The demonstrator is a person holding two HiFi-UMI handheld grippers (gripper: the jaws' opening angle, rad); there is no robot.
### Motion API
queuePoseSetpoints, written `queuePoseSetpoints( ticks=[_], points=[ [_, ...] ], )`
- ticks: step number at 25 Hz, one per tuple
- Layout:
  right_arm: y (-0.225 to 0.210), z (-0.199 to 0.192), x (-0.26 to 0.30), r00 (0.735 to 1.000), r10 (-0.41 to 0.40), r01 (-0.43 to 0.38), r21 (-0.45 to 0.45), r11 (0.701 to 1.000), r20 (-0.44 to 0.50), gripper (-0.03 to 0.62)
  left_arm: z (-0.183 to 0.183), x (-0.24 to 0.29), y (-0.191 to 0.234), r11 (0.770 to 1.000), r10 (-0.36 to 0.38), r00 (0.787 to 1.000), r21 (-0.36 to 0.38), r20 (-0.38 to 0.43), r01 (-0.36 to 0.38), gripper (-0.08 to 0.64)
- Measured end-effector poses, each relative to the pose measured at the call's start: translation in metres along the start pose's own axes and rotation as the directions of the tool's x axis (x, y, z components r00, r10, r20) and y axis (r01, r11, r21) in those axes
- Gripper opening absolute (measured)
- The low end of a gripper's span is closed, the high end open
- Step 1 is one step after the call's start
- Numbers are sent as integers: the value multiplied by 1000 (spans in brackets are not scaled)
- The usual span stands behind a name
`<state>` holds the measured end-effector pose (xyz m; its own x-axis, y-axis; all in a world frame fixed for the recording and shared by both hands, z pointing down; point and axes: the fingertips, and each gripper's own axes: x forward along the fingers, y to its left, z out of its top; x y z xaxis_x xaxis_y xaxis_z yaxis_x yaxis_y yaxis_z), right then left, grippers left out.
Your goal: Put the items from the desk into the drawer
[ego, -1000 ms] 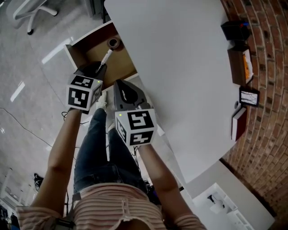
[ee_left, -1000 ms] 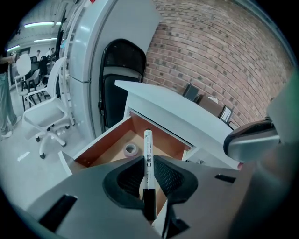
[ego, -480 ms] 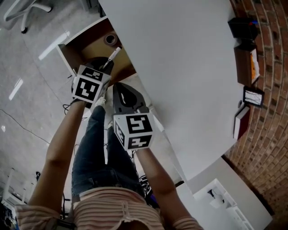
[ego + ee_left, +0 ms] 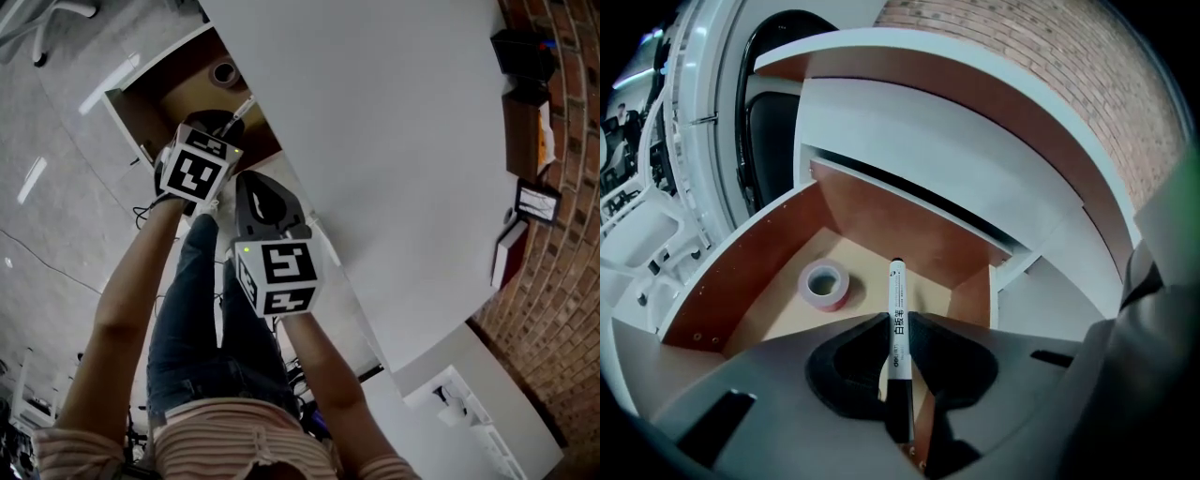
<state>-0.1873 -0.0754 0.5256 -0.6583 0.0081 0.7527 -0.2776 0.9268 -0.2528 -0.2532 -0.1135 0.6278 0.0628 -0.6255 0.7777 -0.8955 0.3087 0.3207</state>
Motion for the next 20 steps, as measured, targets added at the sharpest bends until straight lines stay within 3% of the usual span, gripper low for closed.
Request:
queuePoseSetpoints(
  ticks=[7, 20],
  points=[
    [-12, -17, 11, 999, -26, 28, 37, 999, -37, 17, -12, 24, 7, 1000, -8, 999, 12, -38, 9, 69],
    [-18, -45, 45, 978, -18, 24, 24, 999, -208, 17, -32, 47, 13, 1000, -25, 996, -7, -83, 25, 69]
  ],
)
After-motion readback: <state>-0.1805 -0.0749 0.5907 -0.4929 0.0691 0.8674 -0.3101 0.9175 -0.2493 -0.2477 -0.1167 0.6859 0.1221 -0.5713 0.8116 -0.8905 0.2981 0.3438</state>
